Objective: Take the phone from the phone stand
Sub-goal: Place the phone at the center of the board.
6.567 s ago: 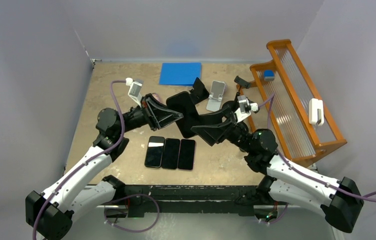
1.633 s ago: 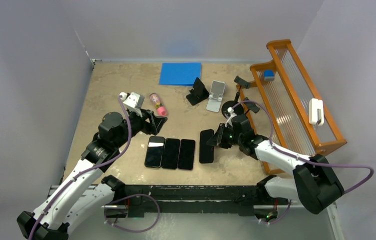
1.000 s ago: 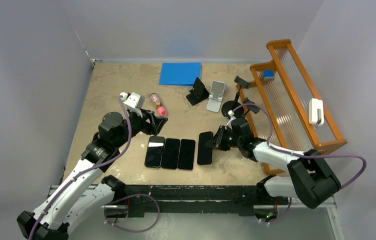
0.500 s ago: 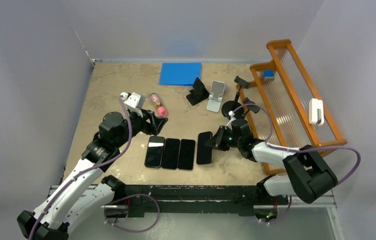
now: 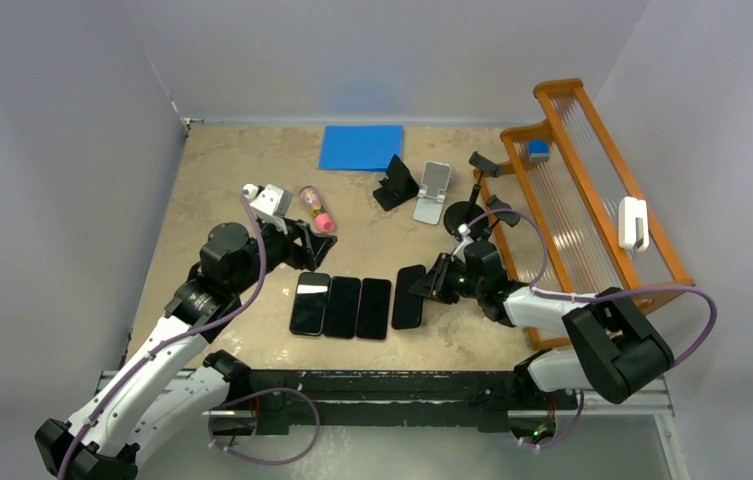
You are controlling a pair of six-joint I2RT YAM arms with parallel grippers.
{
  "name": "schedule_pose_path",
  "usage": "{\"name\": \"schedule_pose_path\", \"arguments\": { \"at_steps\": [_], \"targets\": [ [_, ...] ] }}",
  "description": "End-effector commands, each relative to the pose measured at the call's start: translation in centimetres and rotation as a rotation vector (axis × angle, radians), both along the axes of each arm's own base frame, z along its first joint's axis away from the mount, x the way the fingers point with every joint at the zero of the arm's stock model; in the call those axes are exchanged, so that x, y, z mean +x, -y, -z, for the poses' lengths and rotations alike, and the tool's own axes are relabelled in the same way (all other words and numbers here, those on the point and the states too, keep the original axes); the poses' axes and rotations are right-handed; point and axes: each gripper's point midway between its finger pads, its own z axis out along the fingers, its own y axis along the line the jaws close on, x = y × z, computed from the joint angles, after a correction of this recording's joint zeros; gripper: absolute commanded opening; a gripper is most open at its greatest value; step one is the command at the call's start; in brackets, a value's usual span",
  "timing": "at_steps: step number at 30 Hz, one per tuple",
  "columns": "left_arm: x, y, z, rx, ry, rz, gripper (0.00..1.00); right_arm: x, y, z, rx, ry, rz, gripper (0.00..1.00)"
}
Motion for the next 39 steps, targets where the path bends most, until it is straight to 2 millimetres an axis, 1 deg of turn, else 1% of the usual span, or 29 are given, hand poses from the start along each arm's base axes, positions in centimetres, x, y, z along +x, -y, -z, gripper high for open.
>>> {"name": "schedule_pose_path", "arguments": {
  "at_steps": [1, 6, 14, 21, 32, 39],
  "targets": [
    [0.1, 0.2, -0.8, -0.003, 0.038, 0.010, 0.64, -0.6, -0.1, 0.0, -0.006, -0.007, -0.019, 0.29],
    [0.1, 0.2, -0.7, -0.001, 0.038, 0.011, 0.65, -0.3, 0.1, -0.1, -0.028, 0.004, -0.012, 0.37],
    [0.1, 0.2, -0.7, -0.002, 0.038, 0.010, 0.64, 0.3, 0.5, -0.6, -0.064, 0.030, 0.003, 0.44],
    [0.1, 0.2, -0.8, -0.003, 0.038, 0.012, 0.65, 0.7, 1.0, -0.7, -0.103, 0.051, 0.017, 0.46],
    [0.1, 0.2, -0.7, -0.002, 0.037, 0.012, 0.64, 1.8, 2.2, -0.4, -0.189, 0.090, 0.044, 0.46],
    [0.1, 0.2, -0.7, -0.002, 0.036, 0.012, 0.65, 2.1, 2.7, -0.5, -0.221, 0.109, 0.059, 0.46]
  ]
}}
